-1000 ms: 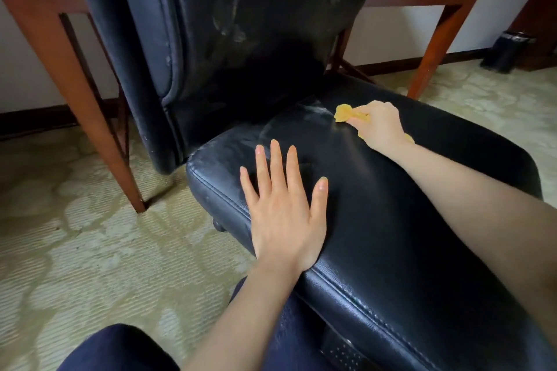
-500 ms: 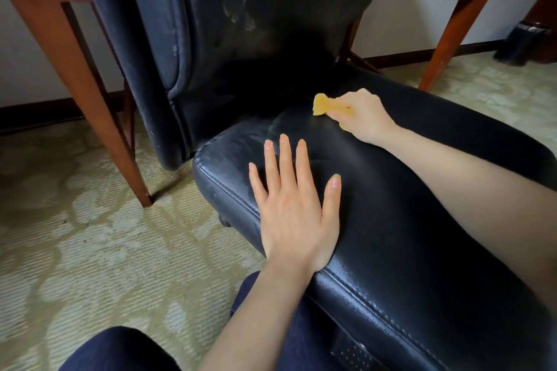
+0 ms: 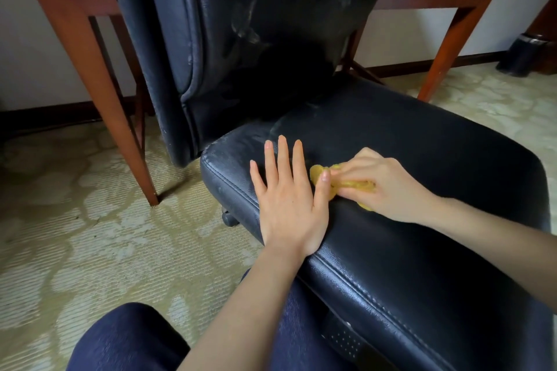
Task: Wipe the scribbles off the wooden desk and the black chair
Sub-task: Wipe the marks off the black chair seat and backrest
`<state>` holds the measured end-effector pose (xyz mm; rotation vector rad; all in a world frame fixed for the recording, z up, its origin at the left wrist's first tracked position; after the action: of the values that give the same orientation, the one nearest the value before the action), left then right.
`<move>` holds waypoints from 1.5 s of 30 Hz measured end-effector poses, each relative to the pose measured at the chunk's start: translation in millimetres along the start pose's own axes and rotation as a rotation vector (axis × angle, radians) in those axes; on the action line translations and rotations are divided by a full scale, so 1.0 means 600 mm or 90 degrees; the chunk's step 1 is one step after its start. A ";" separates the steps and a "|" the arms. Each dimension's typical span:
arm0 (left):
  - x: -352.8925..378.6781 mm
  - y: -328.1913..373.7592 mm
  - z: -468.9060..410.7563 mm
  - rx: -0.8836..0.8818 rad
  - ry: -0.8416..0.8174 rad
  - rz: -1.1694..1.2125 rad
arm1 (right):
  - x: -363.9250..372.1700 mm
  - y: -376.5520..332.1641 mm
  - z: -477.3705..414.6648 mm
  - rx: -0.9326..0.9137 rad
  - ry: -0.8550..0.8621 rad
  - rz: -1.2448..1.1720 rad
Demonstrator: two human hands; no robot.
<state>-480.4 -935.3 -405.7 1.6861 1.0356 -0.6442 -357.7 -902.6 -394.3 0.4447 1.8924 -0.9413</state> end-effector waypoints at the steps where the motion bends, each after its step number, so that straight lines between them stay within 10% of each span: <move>1: 0.000 0.001 0.000 0.001 0.002 0.001 | 0.002 -0.007 0.009 -0.010 -0.019 -0.005; 7: 0.000 0.000 0.000 0.005 0.010 0.003 | -0.030 0.032 -0.022 0.000 0.020 0.014; 23: 0.001 -0.003 -0.003 0.017 0.063 0.010 | -0.050 0.286 -0.267 0.493 0.220 0.156; 45: -0.003 -0.006 -0.003 0.000 0.038 0.042 | 0.004 0.039 -0.084 0.045 -0.029 0.042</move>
<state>-484.8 -933.8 -405.2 1.7405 1.0176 -0.5546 -373.4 -849.5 -393.1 0.5205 1.7965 -0.9686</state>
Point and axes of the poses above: each hand's wrist, its own z-axis away from the middle knuckle, its own x-axis out of the palm, y = z × x, the point moved 10 cm from there along -z, towards the middle knuckle, and after that the axes turned 2 degrees about -y, right-handed, at the moved point
